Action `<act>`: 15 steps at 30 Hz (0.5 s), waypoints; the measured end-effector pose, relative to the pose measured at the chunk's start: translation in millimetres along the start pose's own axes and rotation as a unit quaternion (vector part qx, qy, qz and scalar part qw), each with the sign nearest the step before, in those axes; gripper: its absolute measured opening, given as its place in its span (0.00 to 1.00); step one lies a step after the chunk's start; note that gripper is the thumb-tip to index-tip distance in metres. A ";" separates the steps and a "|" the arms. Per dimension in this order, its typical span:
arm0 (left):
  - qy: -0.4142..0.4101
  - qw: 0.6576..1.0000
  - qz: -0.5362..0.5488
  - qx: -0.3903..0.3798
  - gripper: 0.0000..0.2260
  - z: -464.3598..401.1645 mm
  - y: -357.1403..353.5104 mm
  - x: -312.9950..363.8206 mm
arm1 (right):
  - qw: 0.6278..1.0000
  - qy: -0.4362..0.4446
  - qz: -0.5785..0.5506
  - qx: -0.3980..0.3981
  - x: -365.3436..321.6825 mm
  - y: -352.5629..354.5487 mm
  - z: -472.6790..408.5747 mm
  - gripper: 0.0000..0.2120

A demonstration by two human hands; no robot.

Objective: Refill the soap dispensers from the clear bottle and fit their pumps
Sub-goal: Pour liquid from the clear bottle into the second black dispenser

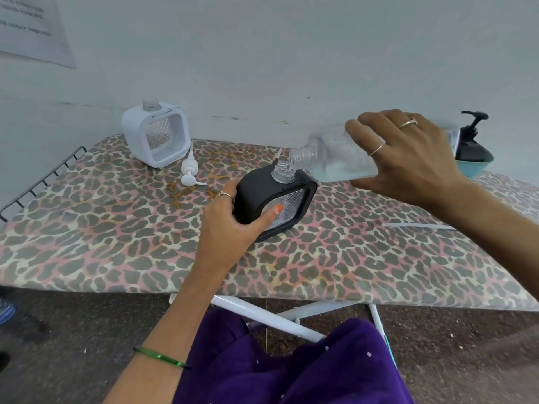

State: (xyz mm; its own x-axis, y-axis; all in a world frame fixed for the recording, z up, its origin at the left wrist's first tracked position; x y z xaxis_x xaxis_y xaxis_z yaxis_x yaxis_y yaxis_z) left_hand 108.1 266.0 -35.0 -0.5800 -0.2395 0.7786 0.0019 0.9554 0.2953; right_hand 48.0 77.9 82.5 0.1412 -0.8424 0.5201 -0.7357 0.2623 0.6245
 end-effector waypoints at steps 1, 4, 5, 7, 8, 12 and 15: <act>0.001 1.000 -0.001 0.000 0.21 0.0 -0.1 -0.1 | 1.000 -0.001 -0.002 -0.002 0.0 -0.3 -0.2 0.33; 0.004 1.000 -0.001 0.001 0.20 -0.2 -0.4 0.8 | 1.000 -0.002 -0.003 -0.008 -0.2 -1.5 -0.3 0.33; 0.004 1.000 0.000 0.001 0.20 -0.3 -0.2 0.8 | 1.000 -0.002 -0.002 -0.007 -0.4 -1.2 -0.4 0.33; 0.003 1.000 0.004 0.002 0.20 -0.3 0.4 1.0 | 1.000 -0.002 -0.001 -0.004 0.0 -1.0 -0.9 0.32; 0.003 1.000 0.004 0.002 0.21 -0.2 0.7 0.8 | 1.000 -0.002 0.000 -0.004 0.5 -1.2 -1.4 0.31; 0.006 1.000 -0.002 0.004 0.21 0.1 1.0 0.1 | 1.000 0.000 0.003 -0.001 0.7 -1.8 -2.0 0.32; 0.012 1.000 0.002 0.003 0.19 0.3 0.7 -0.6 | 1.000 0.000 0.002 0.004 -0.5 -0.4 -1.2 0.33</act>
State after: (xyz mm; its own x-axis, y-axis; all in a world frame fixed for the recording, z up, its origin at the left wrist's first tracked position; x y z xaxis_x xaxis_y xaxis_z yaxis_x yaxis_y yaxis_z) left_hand 108.3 266.8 -35.5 -0.5596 -0.2388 0.7936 0.0002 0.9575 0.2883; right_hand 49.1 78.8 82.7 0.1390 -0.8412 0.5225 -0.7415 0.2613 0.6180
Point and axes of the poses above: each hand's wrist, its own z-axis away from the middle knuckle, its own y-axis out of the back of the hand, x = y × z, the point moved 10 cm from there along -z, towards the middle knuckle, and after that the axes turned 2 degrees about -y, right-handed, at the moved point
